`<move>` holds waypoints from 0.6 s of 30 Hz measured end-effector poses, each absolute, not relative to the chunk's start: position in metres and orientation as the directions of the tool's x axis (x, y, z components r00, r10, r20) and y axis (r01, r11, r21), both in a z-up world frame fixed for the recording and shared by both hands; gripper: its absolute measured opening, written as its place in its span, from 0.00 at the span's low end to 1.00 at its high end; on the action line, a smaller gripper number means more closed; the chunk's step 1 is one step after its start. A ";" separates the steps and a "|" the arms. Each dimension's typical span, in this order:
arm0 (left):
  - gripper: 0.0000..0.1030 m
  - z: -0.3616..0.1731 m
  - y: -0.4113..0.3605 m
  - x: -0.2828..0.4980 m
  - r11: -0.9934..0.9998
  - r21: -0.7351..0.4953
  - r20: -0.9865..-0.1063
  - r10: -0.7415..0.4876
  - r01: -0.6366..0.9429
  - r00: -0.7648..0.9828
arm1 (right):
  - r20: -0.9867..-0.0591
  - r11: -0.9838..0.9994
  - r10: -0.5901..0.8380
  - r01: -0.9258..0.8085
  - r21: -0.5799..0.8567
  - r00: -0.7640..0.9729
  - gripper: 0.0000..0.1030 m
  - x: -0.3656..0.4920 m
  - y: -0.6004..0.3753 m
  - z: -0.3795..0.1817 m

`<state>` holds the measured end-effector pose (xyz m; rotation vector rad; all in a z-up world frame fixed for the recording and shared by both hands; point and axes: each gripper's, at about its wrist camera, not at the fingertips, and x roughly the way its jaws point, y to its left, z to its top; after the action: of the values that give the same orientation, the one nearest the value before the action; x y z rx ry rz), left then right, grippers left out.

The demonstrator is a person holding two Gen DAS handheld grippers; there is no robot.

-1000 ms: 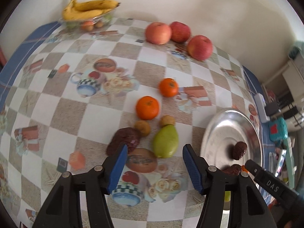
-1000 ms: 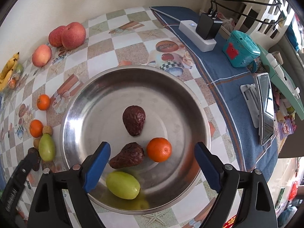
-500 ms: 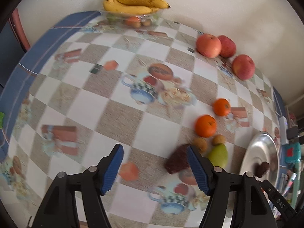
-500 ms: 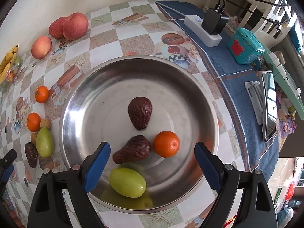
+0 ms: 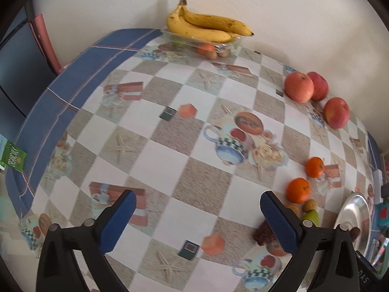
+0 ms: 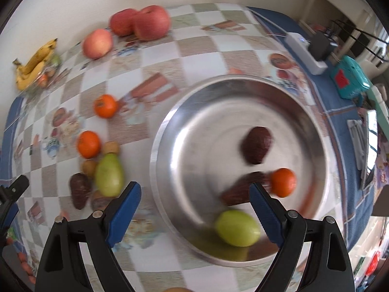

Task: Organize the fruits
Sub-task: 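Lift both open tools away from the bowl toward the fruit row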

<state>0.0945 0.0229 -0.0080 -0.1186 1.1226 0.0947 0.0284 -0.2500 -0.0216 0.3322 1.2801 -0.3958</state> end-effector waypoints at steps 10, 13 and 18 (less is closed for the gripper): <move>1.00 -0.022 0.012 0.100 0.992 -0.099 -0.895 -0.052 -0.084 0.442 | -0.968 0.918 -0.040 0.392 0.061 0.246 0.88 0.049 -0.210 -0.026; 1.00 -0.026 0.003 0.099 0.993 -0.111 -0.886 -0.076 -0.050 0.458 | -0.967 0.922 -0.040 0.382 0.061 0.252 0.88 0.051 -0.206 -0.026; 1.00 -0.036 -0.010 0.099 0.980 -0.197 -0.904 -0.188 0.016 0.385 | -0.967 0.922 -0.051 0.383 0.050 0.248 0.88 0.051 -0.208 -0.028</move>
<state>0.0986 -0.0099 -0.0355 -0.1654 1.1699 -0.1309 0.0509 -0.2079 -0.0277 0.3016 1.2911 -0.3017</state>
